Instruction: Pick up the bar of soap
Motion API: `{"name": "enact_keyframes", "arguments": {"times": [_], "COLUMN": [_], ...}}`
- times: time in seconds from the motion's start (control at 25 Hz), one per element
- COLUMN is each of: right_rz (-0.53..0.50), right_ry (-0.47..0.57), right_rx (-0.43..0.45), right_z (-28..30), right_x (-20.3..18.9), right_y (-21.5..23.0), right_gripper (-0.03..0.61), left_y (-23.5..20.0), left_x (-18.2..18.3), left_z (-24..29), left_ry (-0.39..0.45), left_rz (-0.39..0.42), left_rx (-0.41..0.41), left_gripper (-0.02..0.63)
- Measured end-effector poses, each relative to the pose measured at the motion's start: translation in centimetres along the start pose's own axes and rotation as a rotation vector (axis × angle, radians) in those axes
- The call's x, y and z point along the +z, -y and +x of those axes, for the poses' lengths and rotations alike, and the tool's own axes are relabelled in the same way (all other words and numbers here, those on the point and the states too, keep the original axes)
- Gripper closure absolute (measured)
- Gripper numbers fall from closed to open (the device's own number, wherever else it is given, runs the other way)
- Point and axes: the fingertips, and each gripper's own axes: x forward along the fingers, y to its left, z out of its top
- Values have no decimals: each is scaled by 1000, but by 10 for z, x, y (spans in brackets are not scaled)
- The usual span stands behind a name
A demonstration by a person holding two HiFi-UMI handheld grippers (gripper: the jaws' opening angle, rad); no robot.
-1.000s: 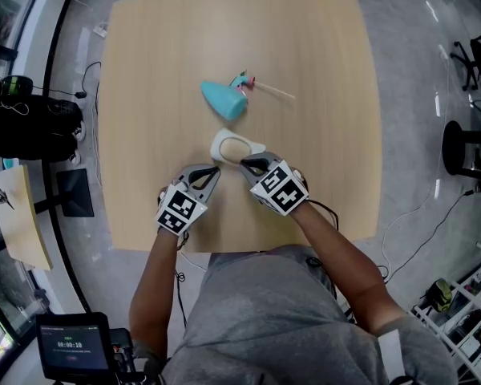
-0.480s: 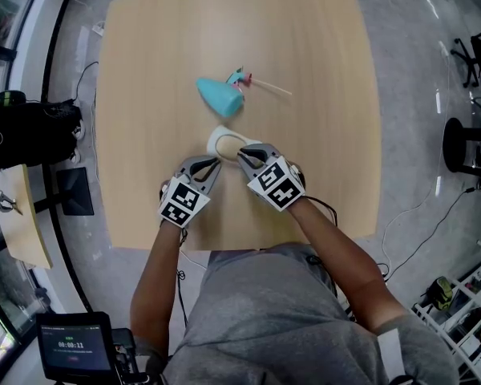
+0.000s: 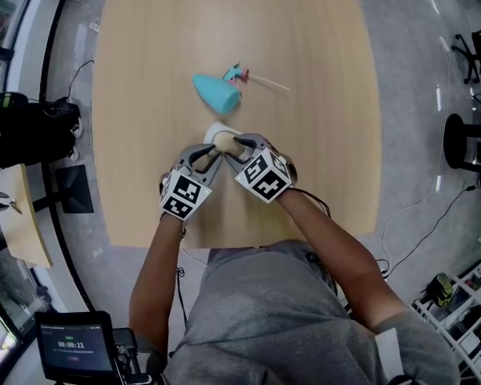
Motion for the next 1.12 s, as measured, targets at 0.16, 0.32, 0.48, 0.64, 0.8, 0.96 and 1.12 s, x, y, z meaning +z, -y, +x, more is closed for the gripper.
{"name": "enact_keyframes", "arguments": {"times": [0.16, 0.32, 0.48, 0.64, 0.8, 0.96, 1.12], "right_rz": [-59, -129, -167, -206, -134, -109, -94], "right_ry": [-11, -34, -42, -49, 13, 59, 86], "right_rx": [-24, -63, -89, -158, -134, -104, -71], "right_z": [4, 4, 4, 6, 8, 8, 6], "right_x": [1, 4, 4, 4, 3, 3, 3], "right_y": [4, 4, 5, 9, 11, 12, 12], "right_gripper": [426, 419, 410, 383, 377, 374, 376], "left_y": [-2, -7, -8, -12, -17, -18, -18], "left_x": [1, 5, 5, 7, 15, 14, 15], "left_z": [4, 4, 5, 6, 5, 6, 5], "left_ry": [10, 23, 27, 33, 64, 68, 102], "left_rz": [6, 4, 16, 33, 15, 28, -22], "left_rx": [11, 38, 38, 64, 54, 47, 36], "left_gripper": [499, 464, 457, 435, 415, 414, 407]}}
